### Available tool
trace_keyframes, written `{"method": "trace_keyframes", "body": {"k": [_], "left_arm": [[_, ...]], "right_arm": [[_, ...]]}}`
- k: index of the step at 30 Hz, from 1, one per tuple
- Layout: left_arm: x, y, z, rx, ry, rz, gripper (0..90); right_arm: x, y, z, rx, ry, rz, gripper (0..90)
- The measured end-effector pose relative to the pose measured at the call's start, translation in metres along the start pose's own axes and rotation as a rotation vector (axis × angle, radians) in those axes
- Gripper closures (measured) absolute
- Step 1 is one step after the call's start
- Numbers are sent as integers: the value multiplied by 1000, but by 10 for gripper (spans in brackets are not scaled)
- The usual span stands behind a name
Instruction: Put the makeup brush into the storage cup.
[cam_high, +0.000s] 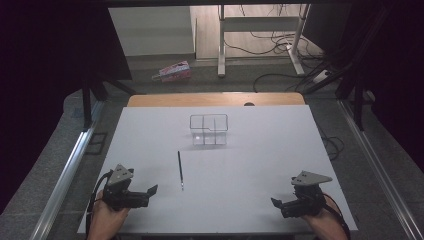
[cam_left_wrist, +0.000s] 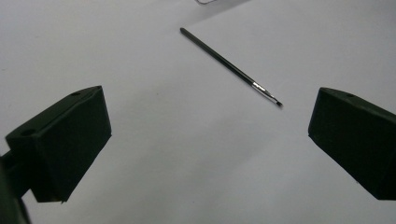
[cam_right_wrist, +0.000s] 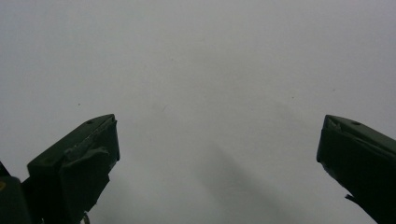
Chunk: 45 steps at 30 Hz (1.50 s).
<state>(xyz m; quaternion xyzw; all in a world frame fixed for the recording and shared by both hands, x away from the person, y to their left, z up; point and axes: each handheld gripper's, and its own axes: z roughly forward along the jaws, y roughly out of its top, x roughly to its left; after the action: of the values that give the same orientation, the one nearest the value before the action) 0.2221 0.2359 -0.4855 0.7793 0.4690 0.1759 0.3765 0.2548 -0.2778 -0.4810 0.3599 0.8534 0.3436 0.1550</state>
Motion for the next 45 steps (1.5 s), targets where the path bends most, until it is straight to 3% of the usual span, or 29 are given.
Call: {"method": "trace_keyframes", "body": {"k": [8,17,28,35,45], "left_arm": [[1,6,6,20,-21,3,8],[6,19,18,72,12,29,24],[13,36,23,110,2,35,28],[18,54,25,167,2,61,32],[25,67,32,250,4,87,32]], "right_arm": [[2,1,2,19,20,3,0],[2,0,3,22,19,-2,0],[3,0,3,29,43,-3,0],[4,0,4,35,53,-2,0],[4,0,5,36,60,1,0]]}}
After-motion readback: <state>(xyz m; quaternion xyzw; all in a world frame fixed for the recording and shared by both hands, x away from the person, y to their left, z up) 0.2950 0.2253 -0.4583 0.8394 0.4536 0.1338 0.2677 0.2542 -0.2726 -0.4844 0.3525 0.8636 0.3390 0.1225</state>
